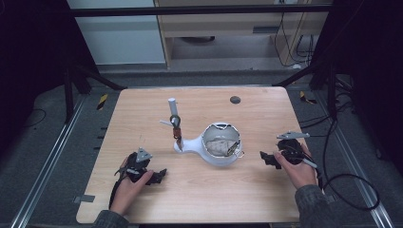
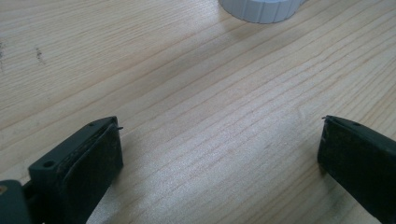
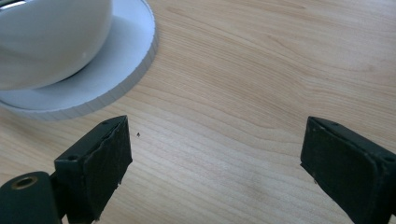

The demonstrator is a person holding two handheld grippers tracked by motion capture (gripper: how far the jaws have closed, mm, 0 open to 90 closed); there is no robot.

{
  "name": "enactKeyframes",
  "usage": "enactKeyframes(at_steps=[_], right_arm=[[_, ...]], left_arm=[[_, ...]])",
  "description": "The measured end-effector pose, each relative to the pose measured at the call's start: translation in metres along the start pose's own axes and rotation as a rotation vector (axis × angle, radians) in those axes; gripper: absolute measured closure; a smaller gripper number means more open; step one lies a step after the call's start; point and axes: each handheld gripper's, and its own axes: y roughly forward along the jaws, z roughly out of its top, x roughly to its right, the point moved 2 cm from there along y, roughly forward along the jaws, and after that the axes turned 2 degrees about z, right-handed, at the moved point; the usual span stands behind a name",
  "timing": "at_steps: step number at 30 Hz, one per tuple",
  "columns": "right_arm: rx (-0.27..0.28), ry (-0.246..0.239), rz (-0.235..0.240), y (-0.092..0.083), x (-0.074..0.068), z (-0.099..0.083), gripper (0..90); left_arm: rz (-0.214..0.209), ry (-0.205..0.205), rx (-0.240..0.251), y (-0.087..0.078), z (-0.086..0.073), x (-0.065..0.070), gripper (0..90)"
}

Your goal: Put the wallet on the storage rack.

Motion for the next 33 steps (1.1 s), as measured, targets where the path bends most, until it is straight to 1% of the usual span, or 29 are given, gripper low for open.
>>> enactKeyframes(at_steps=[5,6,7,8,12,15,16,21,25,32,33], right_arm=[[0.002,0.036,-0.004,0.009,0.005,-0.004,8.9],[-0.003,0.04,-0.005,0.012,0.006,-0.005,8.9],[-0.005,0.034,-0.01,0.014,0.007,-0.005,8.9],[-0.008,0.044,-0.013,0.017,0.007,-0.006,9.0],[-0.003,0.052,-0.015,0.025,0.006,-0.004,9.0],[0.003,0.069,-0.019,0.03,0.006,-0.002,8.3],[0.005,0.081,-0.018,0.031,0.006,-0.002,8.1],[-0.015,0.09,-0.038,0.038,0.008,-0.005,6.0],[-0.012,0.108,-0.042,0.042,0.008,-0.007,5.2],[-0.012,0.108,-0.045,0.046,0.006,-0.008,4.9],[-0.011,0.105,-0.051,0.046,0.007,-0.008,4.9]], left_arm=[[0.001,-0.001,0.0,0.0,0.0,0.0,0.0],[0.001,-0.001,0.0,0.0,0.0,0.0,0.0],[0.001,-0.001,0.0,0.0,0.0,0.0,0.0],[0.001,-0.001,0.0,0.0,0.0,0.0,0.0],[0.001,-0.001,0.0,0.0,0.0,0.0,0.0],[0.001,-0.001,0.0,0.0,0.0,0.0,0.0],[0.001,-0.001,0.0,0.0,0.0,0.0,0.0],[0.001,-0.001,0.0,0.0,0.0,0.0,0.0],[0.001,-0.001,0.0,0.0,0.0,0.0,0.0],[0.001,-0.001,0.0,0.0,0.0,0.0,0.0],[0.001,-0.001,0.0,0.0,0.0,0.0,0.0]])
